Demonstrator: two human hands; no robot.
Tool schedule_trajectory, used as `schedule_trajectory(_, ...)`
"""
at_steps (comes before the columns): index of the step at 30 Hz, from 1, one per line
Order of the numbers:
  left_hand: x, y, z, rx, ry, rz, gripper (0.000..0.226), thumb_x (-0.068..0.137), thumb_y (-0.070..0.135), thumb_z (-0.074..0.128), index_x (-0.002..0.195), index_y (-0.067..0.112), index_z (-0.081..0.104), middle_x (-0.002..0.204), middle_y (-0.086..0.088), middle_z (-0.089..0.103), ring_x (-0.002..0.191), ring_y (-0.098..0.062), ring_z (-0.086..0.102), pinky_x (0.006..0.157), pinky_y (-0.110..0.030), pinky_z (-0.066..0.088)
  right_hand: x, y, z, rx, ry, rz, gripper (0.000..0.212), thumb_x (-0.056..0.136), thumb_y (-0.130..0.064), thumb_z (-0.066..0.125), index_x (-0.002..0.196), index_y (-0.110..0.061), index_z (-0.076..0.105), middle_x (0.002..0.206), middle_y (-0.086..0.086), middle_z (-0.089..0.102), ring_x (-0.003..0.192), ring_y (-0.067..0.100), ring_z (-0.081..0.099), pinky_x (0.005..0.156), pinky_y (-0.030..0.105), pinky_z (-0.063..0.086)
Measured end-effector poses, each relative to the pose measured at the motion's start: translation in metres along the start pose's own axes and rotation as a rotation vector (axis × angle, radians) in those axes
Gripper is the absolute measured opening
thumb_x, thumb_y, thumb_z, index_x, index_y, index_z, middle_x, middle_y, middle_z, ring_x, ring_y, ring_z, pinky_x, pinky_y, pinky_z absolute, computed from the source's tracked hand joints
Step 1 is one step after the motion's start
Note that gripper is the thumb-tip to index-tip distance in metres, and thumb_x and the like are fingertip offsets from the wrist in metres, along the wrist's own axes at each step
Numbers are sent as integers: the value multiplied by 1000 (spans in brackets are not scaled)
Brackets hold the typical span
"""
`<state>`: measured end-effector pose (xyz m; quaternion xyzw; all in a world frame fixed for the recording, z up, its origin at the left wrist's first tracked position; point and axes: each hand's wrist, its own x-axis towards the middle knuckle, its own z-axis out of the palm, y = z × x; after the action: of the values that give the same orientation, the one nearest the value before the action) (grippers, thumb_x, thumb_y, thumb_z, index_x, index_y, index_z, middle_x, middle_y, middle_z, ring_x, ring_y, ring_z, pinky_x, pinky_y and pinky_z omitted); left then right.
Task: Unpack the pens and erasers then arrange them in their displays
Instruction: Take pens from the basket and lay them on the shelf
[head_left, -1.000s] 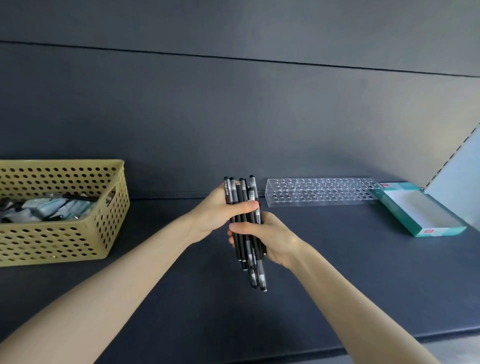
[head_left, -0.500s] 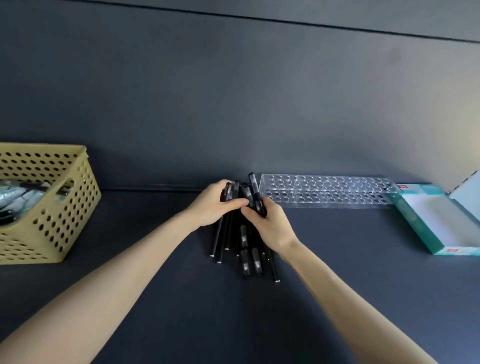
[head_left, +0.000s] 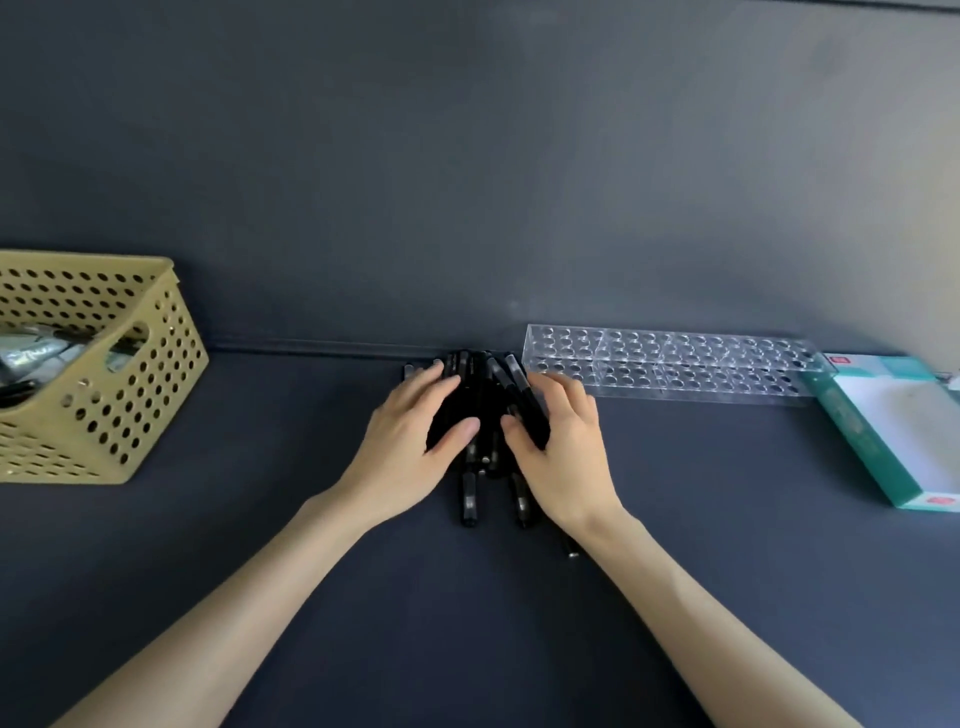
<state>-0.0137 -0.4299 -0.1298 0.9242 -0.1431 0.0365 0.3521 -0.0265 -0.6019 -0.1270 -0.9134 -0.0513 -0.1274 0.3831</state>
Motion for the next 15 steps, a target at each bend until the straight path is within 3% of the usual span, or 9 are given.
schedule_trajectory(3,-5,-1,6,83,-30,48,54,96,42,46,144,20,38,158,4,19,146,-12,8,117,-32,9,-9,8,-8,-1,-129,-24,47,89,-19,59,134,-13,48,140,-5,41,129,15,32,94,3,15)
schedule_trajectory(6,-8,-2,7,99,-32,70,56,94,49,37,142,20,43,157,4,22,146,-11,9,119,-33,7,-15,11,-11,3,-159,-30,46,90,-14,57,136,-14,47,143,-6,39,131,12,35,101,10,21)
schedule_trajectory(12,-22,-1,5,65,-46,111,69,87,66,34,143,25,39,154,15,22,143,0,10,115,-22,1,-5,2,0,52,-38,58,35,90,-21,61,124,-14,58,115,-3,53,100,14,55,86,14,36)
schedule_trajectory(15,-26,0,5,107,-96,122,80,81,73,30,147,28,31,152,20,14,142,3,3,114,-19,-5,-2,-5,7,84,-45,87,39,92,-29,58,128,-14,56,117,0,54,99,14,54,84,13,35)
